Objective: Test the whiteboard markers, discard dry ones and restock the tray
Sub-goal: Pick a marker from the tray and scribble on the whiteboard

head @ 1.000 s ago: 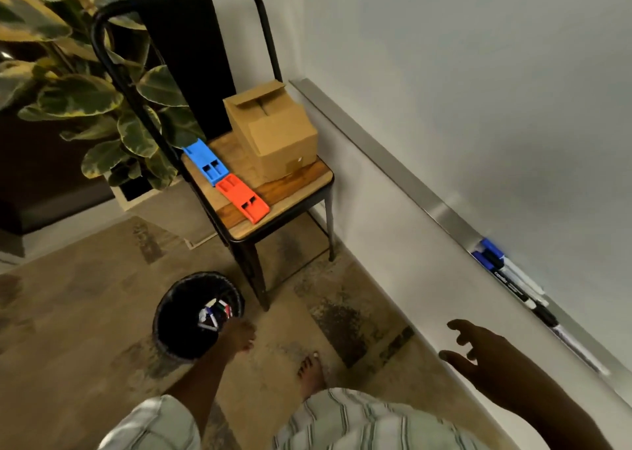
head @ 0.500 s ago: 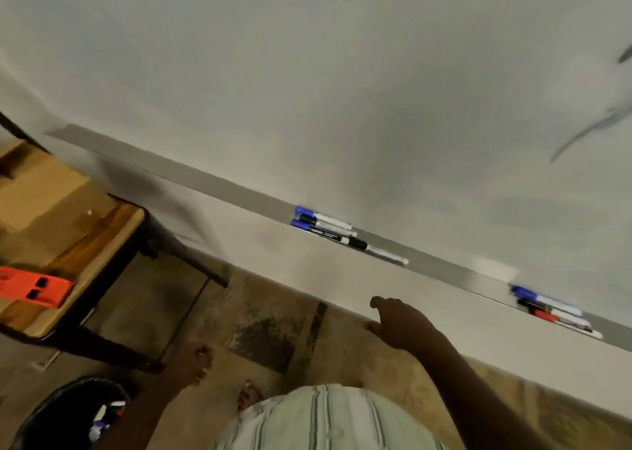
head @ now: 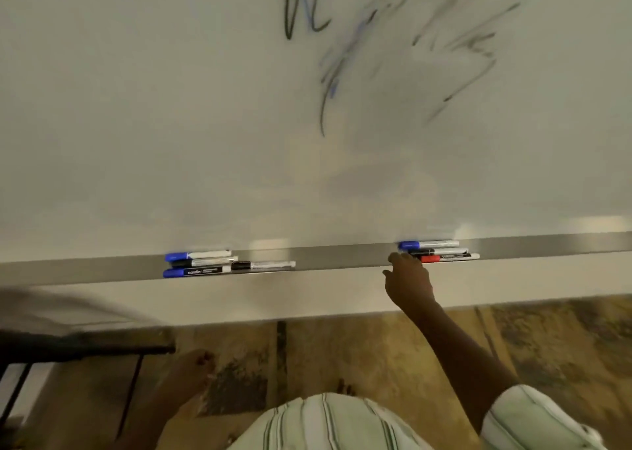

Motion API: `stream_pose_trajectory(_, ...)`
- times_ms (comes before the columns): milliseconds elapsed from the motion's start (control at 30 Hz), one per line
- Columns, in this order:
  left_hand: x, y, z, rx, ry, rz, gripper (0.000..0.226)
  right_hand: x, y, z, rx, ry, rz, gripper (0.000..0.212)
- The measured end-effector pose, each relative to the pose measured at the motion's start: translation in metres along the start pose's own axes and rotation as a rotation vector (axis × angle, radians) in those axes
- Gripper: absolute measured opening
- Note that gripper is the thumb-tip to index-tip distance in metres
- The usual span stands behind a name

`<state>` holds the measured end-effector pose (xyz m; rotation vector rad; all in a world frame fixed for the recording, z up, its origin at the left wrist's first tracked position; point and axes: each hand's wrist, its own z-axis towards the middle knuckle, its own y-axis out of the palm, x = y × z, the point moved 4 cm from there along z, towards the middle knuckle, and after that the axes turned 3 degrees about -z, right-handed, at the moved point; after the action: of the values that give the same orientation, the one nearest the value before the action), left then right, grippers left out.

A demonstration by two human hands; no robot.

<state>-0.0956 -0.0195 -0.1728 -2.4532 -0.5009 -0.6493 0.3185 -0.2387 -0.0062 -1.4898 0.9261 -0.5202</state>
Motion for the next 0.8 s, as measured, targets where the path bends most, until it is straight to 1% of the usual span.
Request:
stream_pose_trajectory(67, 0.051, 0.012, -0.028, 0.014, 0.049, 0.068, 0.011, 0.028, -0.010, 0.014, 0.110, 0.021, -0.007, 0.022)
stream_pose_trajectory(167, 0.107, 0.034, -0.053, 0.048, 0.135, 0.048, 0.014, 0.055, -0.013, 0.031, 0.136, 0.032, -0.037, 0.013)
stream_pose_trajectory(233, 0.126, 0.046, -0.056, 0.054, 0.155, 0.061, 0.016, 0.065, -0.009, 0.040, 0.140, 0.011, -0.042, 0.011)
stream_pose_trajectory(367, 0.160, 0.067, -0.061, -0.005, 0.179, 0.157, 0.010, 0.069, 0.000, 0.051, 0.144, -0.039, -0.032, 0.013)
stream_pose_trajectory(500, 0.195, 0.083, -0.073, -0.007, 0.251, 0.252, 0.010, 0.063, 0.004, 0.058, 0.138, -0.110, -0.116, 0.014)
stream_pose_trajectory(600, 0.220, 0.093, -0.085, -0.002, 0.315, 0.265, 0.011, 0.056, 0.006, 0.060, 0.101, -0.174, -0.178, 0.019)
stream_pose_trajectory(667, 0.236, 0.099, -0.094, 0.010, 0.357, 0.260, 0.011, 0.054, 0.004, 0.059, 0.109, -0.187, -0.198, 0.018)
stream_pose_trajectory(733, 0.254, 0.105, -0.106, 0.022, 0.394, 0.250, 0.007, 0.052, 0.001, 0.053, 0.147, -0.223, -0.177, 0.022)
stream_pose_trajectory(800, 0.276, 0.110, -0.121, 0.030, 0.455, 0.234, 0.006, 0.044, -0.008, 0.043, 0.218, -0.326, -0.058, 0.032)
